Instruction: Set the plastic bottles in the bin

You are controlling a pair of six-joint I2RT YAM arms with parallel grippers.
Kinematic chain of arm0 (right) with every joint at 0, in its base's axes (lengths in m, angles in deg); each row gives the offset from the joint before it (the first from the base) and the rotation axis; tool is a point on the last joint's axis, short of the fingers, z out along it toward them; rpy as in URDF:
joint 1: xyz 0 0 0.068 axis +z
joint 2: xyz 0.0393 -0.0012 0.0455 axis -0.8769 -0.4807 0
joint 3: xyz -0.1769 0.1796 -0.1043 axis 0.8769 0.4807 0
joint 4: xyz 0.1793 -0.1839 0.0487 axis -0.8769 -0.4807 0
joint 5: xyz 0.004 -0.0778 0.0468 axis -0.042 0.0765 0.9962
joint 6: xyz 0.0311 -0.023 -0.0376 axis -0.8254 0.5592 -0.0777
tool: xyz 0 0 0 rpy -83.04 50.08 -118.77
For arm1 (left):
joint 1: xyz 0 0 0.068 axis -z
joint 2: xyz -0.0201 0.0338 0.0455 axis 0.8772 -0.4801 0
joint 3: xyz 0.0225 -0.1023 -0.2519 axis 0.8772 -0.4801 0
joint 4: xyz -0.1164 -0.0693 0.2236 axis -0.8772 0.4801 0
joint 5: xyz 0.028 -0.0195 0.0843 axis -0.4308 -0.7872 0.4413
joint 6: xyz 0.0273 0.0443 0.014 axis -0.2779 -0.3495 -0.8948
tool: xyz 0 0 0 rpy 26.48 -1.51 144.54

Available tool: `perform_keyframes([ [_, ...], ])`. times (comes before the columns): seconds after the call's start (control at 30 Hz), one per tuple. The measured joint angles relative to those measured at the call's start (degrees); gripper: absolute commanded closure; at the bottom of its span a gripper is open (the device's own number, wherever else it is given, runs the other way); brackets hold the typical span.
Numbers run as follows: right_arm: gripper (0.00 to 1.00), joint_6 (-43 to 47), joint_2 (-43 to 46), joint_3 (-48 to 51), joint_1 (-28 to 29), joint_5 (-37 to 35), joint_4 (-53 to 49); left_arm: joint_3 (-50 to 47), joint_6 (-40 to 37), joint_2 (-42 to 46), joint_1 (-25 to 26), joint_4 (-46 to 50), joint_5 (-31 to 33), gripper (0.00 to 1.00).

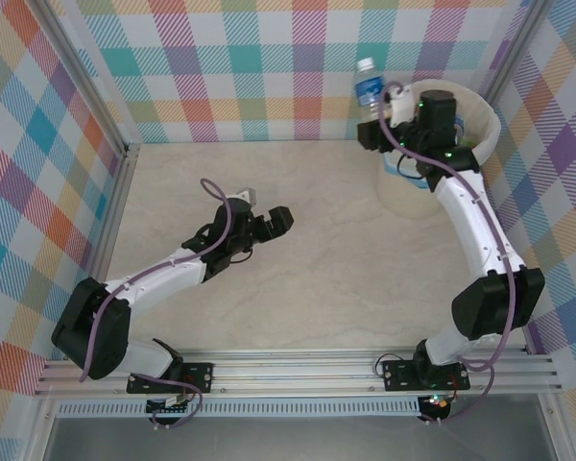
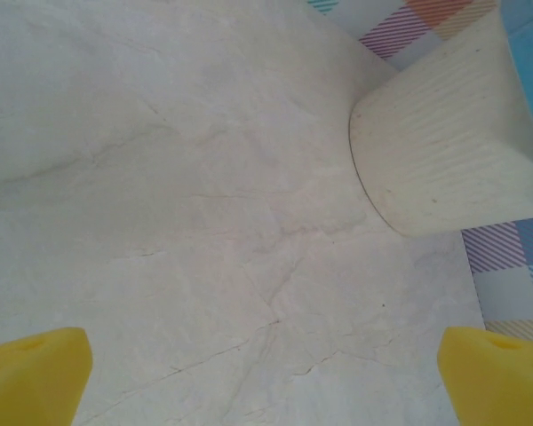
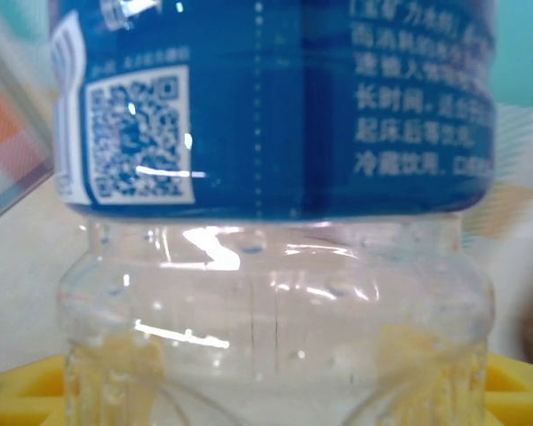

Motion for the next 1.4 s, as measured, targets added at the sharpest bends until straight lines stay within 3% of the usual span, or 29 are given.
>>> perform_keyframes([
  [0.3,0.43,-8.96,-6.45,-9.60,-14.32,-7.26,-1.99,-3.15,-0.70,1.81,0.00,0.26,5.09,0.00],
  [0.4,0.39,-8.63,-9.38,-11.67,-14.82,-13.20,-3.65,-5.27,-0.70,4.33,0.00,0.31,7.72,0.00],
  [0.53,0.20,-7.21,-12.85,-13.05,-14.73,-21.92,-7.04,-7.61,-0.44,8.00,-0.17,1.44,12.39,0.00],
  [0.67,0.09,-6.23,-13.79,-13.18,-14.73,-25.42,-10.36,-8.79,-0.70,12.63,-1.97,5.42,17.81,0.00],
  [0.8,0.02,-5.53,-10.56,-11.98,-14.71,-25.75,-10.69,-8.85,-1.66,19.02,-7.96,11.34,24.83,0.00],
  [0.97,0.00,-4.96,2.56,-1.36,-14.56,-23.69,-7.39,-11.82,-7.52,27.23,-16.26,14.53,34.80,0.00],
  [1.1,0.00,-4.59,16.57,16.94,-14.45,-20.83,2.27,-17.29,-15.72,31.06,-20.13,11.67,40.02,0.00],
  [1.23,0.00,-5.51,22.64,36.13,-14.45,-18.38,11.13,-22.67,-23.91,28.70,-23.74,5.01,38.91,0.00],
  [1.4,0.00,-7.50,18.03,54.64,-14.45,-14.93,20.57,-26.84,-31.61,20.57,-27.23,-6.40,31.36,0.00],
])
